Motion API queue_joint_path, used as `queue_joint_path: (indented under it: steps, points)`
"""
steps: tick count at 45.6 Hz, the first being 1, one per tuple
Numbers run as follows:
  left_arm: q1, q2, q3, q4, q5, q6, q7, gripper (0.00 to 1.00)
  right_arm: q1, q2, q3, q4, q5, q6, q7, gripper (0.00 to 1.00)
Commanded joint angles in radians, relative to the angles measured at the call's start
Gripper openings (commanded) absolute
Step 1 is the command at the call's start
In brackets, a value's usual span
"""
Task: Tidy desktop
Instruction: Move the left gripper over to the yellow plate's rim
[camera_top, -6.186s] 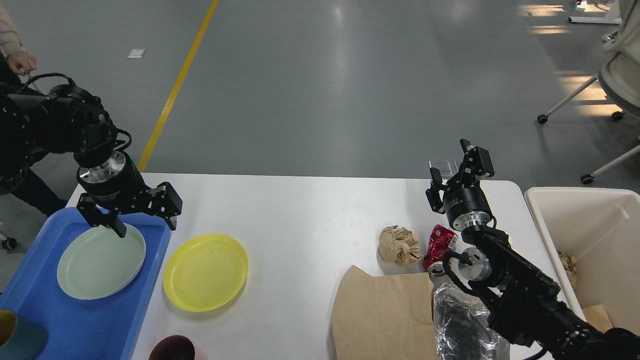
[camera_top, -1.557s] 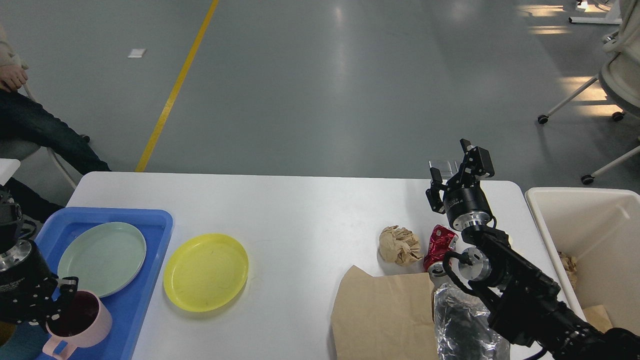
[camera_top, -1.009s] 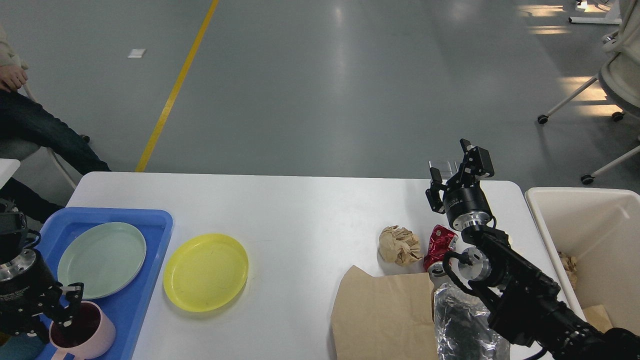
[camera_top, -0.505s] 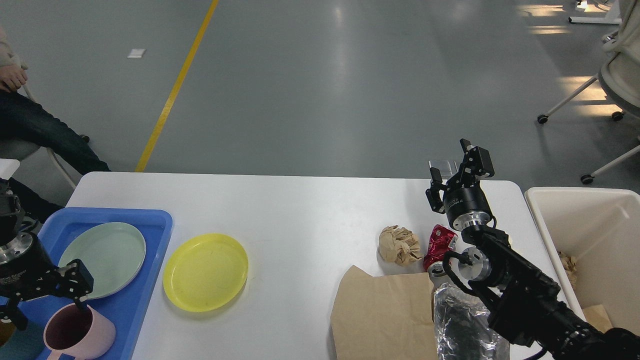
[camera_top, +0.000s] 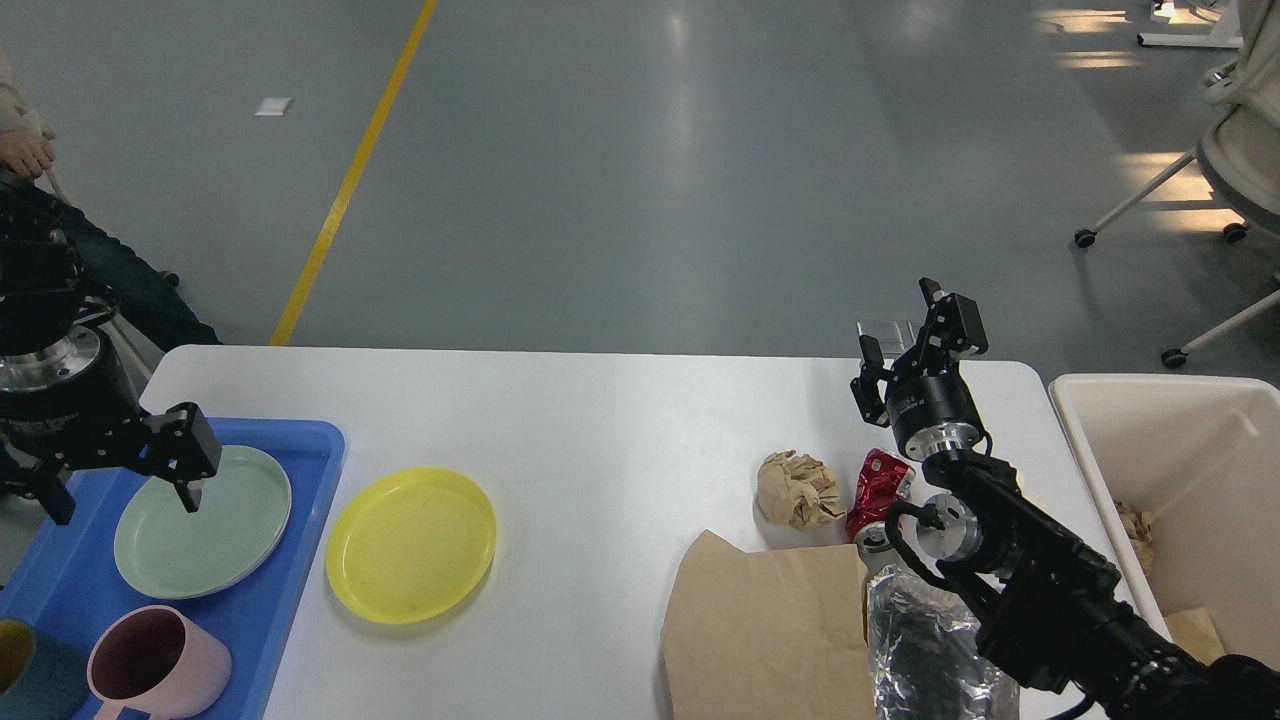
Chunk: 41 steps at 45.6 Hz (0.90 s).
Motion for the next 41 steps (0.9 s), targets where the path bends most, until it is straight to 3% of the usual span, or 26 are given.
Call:
queue_joint_path:
  steps: [1, 8, 16, 30, 41]
  points:
    - [-0.087, -0.048, 0.007, -0.058, 0.0, 0.062, 0.0, 0.96, 0.0, 0.0, -0.001, -0.001, 0.0, 0.0, 0.0, 1.0]
    - [-0.116, -0.106, -0.008, -0.082, -0.017, 0.174, 0.002, 0.96, 0.0, 0.0, 0.0, 0.001, 0.001, 0.0, 0.0, 1.0]
    - [-0.008, -0.172, -0.055, -0.063, -0.083, 0.26, 0.016, 0.96, 0.0, 0.0, 0.0, 0.001, 0.0, 0.0, 0.0, 1.0]
    - [0.261, -0.226, -0.169, 0.064, -0.179, 0.272, 0.019, 0.94, 0.0, -0.002, -0.001, -0.001, 0.001, 0.0, 0.0, 1.0]
    - [0.367, -0.211, -0.168, 0.119, -0.291, 0.276, 0.051, 0.91, 0.0, 0.0, 0.0, 0.001, 0.001, 0.0, 0.0, 1.0]
